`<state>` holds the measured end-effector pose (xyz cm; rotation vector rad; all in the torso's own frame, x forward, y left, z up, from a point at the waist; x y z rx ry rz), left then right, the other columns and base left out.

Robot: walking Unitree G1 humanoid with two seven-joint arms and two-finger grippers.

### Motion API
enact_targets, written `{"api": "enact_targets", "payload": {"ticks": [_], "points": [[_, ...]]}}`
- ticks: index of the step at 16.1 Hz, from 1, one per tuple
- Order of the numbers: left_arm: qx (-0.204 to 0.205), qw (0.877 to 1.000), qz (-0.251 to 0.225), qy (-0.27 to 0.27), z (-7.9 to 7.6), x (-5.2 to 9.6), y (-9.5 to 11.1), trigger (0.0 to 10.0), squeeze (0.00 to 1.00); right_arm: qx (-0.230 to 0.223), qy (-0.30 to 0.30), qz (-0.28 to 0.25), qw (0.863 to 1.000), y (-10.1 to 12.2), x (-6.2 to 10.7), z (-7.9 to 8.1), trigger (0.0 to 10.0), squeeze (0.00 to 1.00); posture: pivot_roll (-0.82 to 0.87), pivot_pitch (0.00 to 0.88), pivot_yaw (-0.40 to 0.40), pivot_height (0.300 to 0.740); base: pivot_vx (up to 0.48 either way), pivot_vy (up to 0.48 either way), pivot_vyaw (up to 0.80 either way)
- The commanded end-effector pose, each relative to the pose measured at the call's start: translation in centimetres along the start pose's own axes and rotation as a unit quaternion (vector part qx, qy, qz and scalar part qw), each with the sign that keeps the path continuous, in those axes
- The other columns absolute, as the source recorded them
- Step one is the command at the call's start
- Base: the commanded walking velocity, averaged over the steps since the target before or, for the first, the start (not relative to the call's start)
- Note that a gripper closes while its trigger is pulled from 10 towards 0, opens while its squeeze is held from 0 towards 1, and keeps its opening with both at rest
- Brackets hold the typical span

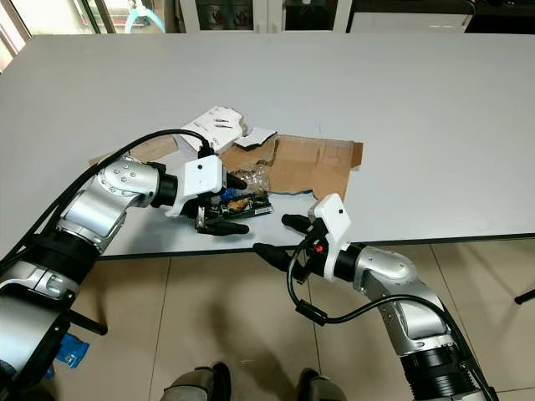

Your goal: Picking trash to rubbish bin

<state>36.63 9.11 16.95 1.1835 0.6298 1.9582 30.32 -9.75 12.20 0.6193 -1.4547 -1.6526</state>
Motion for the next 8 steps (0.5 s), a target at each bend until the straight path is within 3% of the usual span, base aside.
{"api": "enact_targets", "payload": {"ticks": [1,8], "points": [[-0.01,1.0,0.006,0.0,0.3,0.1,0.2,10.0,0.0,0.003,0.0,0.001,1.0,0.1,0.2,0.3,10.0,0.0,-0.03,0.165,0.025,0.74,0.0,0.0,0.0],[-0.039,0.998,0.045,0.002,0.0,-0.3,-1.2,10.0,0.0,0.0,0.002,0.001,1.0,-0.1,0.1,0.5,10.0,0.0,-0.03,0.163,0.024,0.74,0.0,0.0,0.0]]}}
Point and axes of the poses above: a point about 5 cm out from each wrist's last joint towards the gripper, its own x axis pointing back from the gripper into the wrist, its own y axis along the axis of the wrist's last joint, z = x × y, the point moved 4 cm from there along -x, pointing out of the wrist towards the gripper, and after that the axes turned 4 degrees about -x, right-handed, at the moved point
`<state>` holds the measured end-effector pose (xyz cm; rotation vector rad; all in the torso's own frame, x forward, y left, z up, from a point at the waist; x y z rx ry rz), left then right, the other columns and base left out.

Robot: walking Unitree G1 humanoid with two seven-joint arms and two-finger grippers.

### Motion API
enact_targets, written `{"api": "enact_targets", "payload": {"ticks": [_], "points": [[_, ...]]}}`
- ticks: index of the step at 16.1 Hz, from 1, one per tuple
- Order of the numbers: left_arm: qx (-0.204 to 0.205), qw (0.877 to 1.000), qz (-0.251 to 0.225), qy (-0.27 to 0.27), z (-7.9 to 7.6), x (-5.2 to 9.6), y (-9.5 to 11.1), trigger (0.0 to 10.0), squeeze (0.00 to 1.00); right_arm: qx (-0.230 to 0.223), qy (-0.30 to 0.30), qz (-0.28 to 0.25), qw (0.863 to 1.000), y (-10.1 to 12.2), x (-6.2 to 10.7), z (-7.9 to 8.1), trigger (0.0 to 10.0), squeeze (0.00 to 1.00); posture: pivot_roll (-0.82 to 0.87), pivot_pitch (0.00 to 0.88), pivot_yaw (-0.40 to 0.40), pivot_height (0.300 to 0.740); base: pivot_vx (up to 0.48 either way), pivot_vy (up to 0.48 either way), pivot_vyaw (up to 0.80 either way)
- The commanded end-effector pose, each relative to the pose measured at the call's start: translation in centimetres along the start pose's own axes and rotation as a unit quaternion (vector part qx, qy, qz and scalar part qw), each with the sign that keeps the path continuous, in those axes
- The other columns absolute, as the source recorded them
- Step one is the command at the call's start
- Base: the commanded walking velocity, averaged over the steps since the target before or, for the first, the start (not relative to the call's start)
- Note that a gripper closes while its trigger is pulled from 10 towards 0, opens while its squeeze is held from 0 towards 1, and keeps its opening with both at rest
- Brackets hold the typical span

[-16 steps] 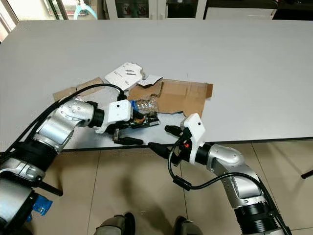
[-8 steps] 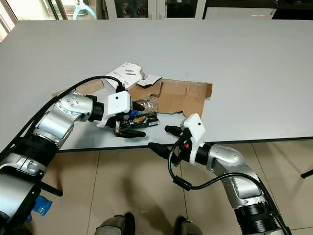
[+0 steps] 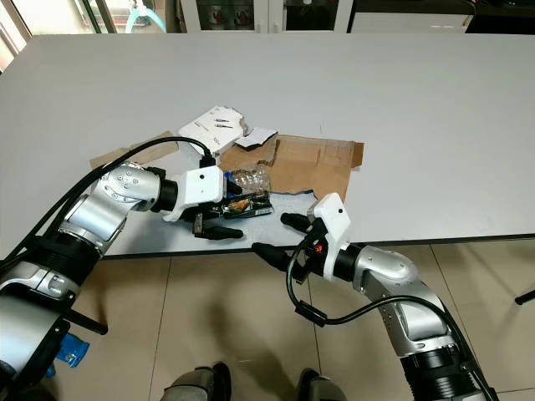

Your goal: Picking trash to rubbish bin

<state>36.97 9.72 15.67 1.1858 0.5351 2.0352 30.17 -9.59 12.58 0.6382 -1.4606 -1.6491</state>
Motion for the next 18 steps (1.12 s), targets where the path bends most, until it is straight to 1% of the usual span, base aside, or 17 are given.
{"api": "enact_targets", "payload": {"ticks": [1,4,5,8,9,10,13,14,15,16,17,18], "points": [[-0.017,1.0,0.011,0.0,0.2,0.0,0.0,10.0,0.0,-0.006,-0.001,0.005,1.0,-0.4,0.1,0.2,10.0,0.0,-0.03,0.164,0.023,0.74,0.0,0.0,0.0],[-0.031,0.999,0.032,-0.002,-0.2,-0.2,-0.8,10.0,0.0,-0.007,0.0,0.005,1.0,-0.4,0.1,0.3,10.0,0.0,-0.03,0.165,0.023,0.74,0.0,0.0,0.0],[-0.032,0.999,0.033,0.001,-0.2,-0.3,-0.9,10.0,0.0,-0.007,0.0,0.005,1.0,-0.4,0.1,0.3,10.0,0.0,-0.03,0.164,0.024,0.74,0.0,0.0,0.0],[-0.052,0.997,0.05,0.025,0.2,-0.5,-1.1,10.0,0.0,-0.008,0.001,0.005,1.0,-0.4,0.1,0.4,10.0,0.0,-0.03,0.165,0.023,0.74,0.0,0.0,0.0],[-0.045,0.997,0.057,0.03,0.1,-0.9,-1.5,10.0,0.0,-0.008,0.002,0.004,1.0,-0.4,0.0,0.5,10.0,0.0,-0.03,0.166,0.023,0.74,0.0,0.0,0.0],[-0.047,0.997,0.061,0.028,-0.2,-1.0,-1.7,10.0,0.0,-0.008,0.003,0.004,1.0,-0.4,0.0,0.5,10.0,0.0,-0.03,0.166,0.023,0.74,0.0,0.0,0.0],[-0.047,0.997,0.061,0.028,-0.2,-1.0,-1.7,10.0,0.0,-0.008,0.003,0.004,1.0,-0.4,0.0,0.5,10.0,0.0,-0.03,0.166,0.023,0.74,0.0,0.0,0.0],[-0.045,0.997,0.064,0.028,-0.7,-1.6,-2.1,10.0,0.0,-0.008,0.003,0.005,1.0,-0.5,0.0,0.6,10.0,0.0,-0.04,0.166,0.024,0.74,0.0,0.0,0.0],[-0.031,0.997,0.063,0.03,-1.1,-2.1,-2.3,9.4,0.0,-0.009,0.004,0.005,1.0,-0.5,0.0,0.6,10.0,0.0,-0.04,0.166,0.025,0.74,0.0,0.0,0.0],[-0.02,0.998,0.056,0.03,-1.3,-2.2,-2.3,4.3,0.0,-0.009,0.004,0.005,1.0,-0.6,0.0,0.7,10.0,0.0,-0.04,0.163,0.026,0.74,0.0,0.0,0.0],[-0.011,0.998,0.048,0.034,-1.3,-2.2,-2.1,0.0,0.0,-0.01,0.004,0.005,1.0,-0.6,0.0,0.7,10.0,0.0,-0.04,0.162,0.027,0.74,0.0,0.0,0.0],[-0.004,0.998,0.048,0.041,-1.1,-2.2,-2.2,0.0,0.0,-0.01,0.005,0.005,1.0,-0.6,-0.1,0.7,10.0,0.0,-0.04,0.159,0.026,0.74,0.0,0.0,0.0]]}}
Point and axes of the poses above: a point about 5 cm out from each wrist's last joint towards the gripper, its own x axis pointing back from the gripper into the wrist, its own y axis along the axis of the wrist's last joint, z = x × y, the point moved 4 cm from there along -x, pointing out of the wrist towards the gripper, and after that the axes turned 4 degrees about -x, right-handed, at the moved point
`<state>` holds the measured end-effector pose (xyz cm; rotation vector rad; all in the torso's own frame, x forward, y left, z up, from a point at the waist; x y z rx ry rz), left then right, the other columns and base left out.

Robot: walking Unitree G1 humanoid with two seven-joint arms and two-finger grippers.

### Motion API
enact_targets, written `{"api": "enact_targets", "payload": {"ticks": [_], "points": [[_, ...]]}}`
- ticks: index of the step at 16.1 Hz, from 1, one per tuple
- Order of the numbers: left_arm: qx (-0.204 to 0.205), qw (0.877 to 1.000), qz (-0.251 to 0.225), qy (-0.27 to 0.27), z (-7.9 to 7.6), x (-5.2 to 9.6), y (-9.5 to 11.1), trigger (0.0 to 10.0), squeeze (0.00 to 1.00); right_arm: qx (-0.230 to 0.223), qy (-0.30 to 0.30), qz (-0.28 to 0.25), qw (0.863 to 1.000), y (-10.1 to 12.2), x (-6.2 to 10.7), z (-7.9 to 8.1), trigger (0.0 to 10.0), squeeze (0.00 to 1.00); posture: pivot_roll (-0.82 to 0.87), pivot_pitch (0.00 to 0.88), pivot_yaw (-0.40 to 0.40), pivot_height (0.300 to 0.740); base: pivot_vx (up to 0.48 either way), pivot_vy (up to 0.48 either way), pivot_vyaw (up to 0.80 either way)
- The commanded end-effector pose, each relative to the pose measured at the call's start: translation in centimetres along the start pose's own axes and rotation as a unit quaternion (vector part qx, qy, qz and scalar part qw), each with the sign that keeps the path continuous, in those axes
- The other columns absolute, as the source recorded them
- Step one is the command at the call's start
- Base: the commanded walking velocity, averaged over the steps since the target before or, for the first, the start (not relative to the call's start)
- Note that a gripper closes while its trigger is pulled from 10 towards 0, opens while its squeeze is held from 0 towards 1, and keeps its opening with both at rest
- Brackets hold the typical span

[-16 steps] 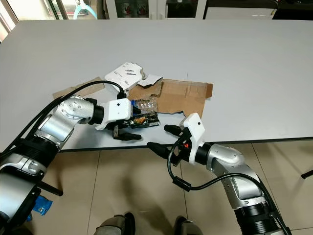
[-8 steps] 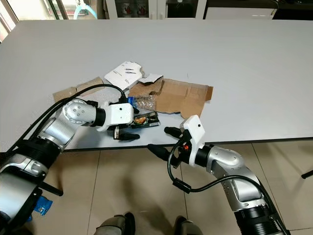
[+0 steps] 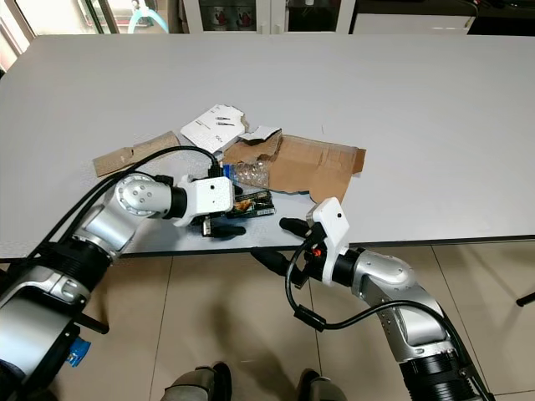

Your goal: Picking trash to rubbish bin

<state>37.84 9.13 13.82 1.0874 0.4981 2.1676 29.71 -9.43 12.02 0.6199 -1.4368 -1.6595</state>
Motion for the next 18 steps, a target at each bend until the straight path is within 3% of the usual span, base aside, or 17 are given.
{"api": "enact_targets", "payload": {"ticks": [1,6,18], "points": [[0.02,1.0,0.015,-0.012,-1.17,-0.38,-1.05,0.0,0.0,0.003,0.005,0.001,1.0,0.06,-0.15,0.45,10.0,0.0,-0.04,0.158,0.026,0.74,0.0,0.0,0.0],[0.021,0.999,0.01,-0.022,-1.93,-0.38,-1.07,0.0,0.0,0.003,0.011,0.002,1.0,0.05,-0.28,0.65,10.0,0.0,-0.04,0.139,0.024,0.74,0.0,0.0,0.0],[0.019,1.0,0.006,-0.02,-1.88,-0.45,-0.67,0.0,0.0,0.003,0.014,0.003,1.0,-0.1,-0.5,0.83,10.0,0.0,-0.04,0.124,0.023,0.74,0.0,0.0,0.0]]}}
Point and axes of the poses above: a point about 5 cm out from each wrist's last joint towards the gripper, its own x axis pointing back from the gripper into the wrist, its own y axis along the axis of the wrist's last joint, z = x × y, the point moved 4 cm from there along -x, pointing out of the wrist towards the gripper, and after that the axes turned 4 degrees about -x, right-handed, at the moved point
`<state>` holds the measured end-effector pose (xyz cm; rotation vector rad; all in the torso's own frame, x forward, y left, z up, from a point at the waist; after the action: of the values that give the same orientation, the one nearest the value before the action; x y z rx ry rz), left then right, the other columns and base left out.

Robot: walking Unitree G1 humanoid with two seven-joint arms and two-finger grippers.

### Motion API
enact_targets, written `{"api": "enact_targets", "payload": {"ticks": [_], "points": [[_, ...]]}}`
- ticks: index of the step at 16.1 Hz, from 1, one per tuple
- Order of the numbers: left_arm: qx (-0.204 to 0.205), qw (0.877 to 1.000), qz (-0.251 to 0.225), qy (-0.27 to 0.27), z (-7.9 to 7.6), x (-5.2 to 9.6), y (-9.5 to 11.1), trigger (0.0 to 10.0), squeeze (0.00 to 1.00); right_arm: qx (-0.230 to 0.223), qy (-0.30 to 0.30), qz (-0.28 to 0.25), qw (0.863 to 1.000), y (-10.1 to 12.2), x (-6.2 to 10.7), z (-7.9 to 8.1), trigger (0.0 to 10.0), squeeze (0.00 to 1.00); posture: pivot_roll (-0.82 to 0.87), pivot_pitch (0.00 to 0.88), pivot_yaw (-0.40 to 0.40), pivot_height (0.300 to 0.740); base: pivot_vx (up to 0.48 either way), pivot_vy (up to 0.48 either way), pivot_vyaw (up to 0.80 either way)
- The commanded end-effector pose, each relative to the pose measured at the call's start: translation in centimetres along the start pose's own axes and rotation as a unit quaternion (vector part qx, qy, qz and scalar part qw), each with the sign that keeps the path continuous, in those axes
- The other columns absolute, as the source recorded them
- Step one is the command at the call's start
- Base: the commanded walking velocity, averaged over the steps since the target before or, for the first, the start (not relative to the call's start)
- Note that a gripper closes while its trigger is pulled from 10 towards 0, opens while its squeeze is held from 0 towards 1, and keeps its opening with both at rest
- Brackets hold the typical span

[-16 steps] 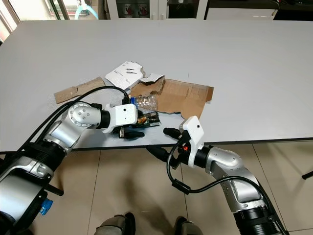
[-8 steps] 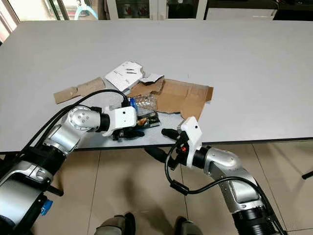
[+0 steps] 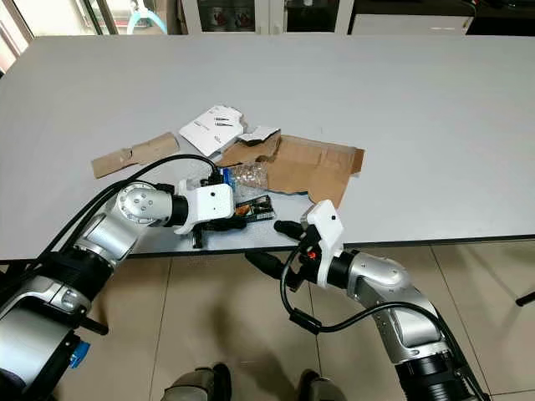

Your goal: Picking trash to rubbish bin

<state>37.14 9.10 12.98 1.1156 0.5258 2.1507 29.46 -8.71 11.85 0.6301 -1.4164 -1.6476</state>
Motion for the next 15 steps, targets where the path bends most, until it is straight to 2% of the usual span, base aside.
{"api": "enact_targets", "payload": {"ticks": [1,3,4,5,9,12,15], "points": [[0.006,1.0,0.008,-0.011,-0.8,-0.3,-0.4,0.0,0.0,0.006,0.003,0.001,1.0,0.2,0.0,0.2,10.0,0.0,-0.04,0.124,0.022,0.74,0.0,0.0,0.0],[0.008,1.0,0.002,-0.002,-0.5,-0.3,-0.3,0.0,0.0,0.006,0.002,0.0,1.0,0.2,0.0,0.1,10.0,0.0,-0.04,0.126,0.021,0.74,0.0,0.0,0.0],[0.008,1.0,-0.007,0.012,-0.2,-0.2,0.0,1.3,0.0,0.007,0.001,0.0,1.0,0.3,0.0,0.1,10.0,0.0,-0.04,0.129,0.021,0.74,0.0,0.0,0.0],[0.01,1.0,-0.012,0.02,0.0,-0.2,0.2,10.0,0.0,0.007,-0.001,-0.001,1.0,0.3,0.0,0.0,10.0,0.0,-0.04,0.131,0.021,0.74,0.0,0.0,0.0],[0.052,0.994,-0.074,0.067,1.2,0.2,2.0,10.0,0.0,0.011,-0.024,-0.013,1.0,0.8,0.1,-0.6,10.0,0.0,-0.04,0.131,0.018,0.74,0.0,0.0,0.0],[0.102,0.976,-0.133,0.139,3.5,1.7,3.4,10.0,0.0,0.019,-0.053,-0.04,0.998,2.3,0.1,-1.6,10.0,0.0,-0.03,0.128,0.013,0.74,0.0,0.0,0.0],[0.125,0.957,-0.161,0.204,4.8,2.7,4.0,10.0,0.0,0.03,-0.081,-0.061,0.994,3.4,-0.2,-2.3,10.0,0.0,-0.02,0.125,0.011,0.74,0.0,0.0,0.0]]}}
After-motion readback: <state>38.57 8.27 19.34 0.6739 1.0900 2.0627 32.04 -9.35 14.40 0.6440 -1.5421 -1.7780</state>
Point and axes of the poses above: a point about 5 cm out from each wrist's last joint towards the gripper, its own x axis pointing back from the gripper into the wrist, its own y axis along the axis of the wrist's last joint, z = x × y, the point moved 4 cm from there along -x, pointing out of the wrist towards the gripper, and after that the axes turned 4 degrees about -x, right-handed, at the moved point
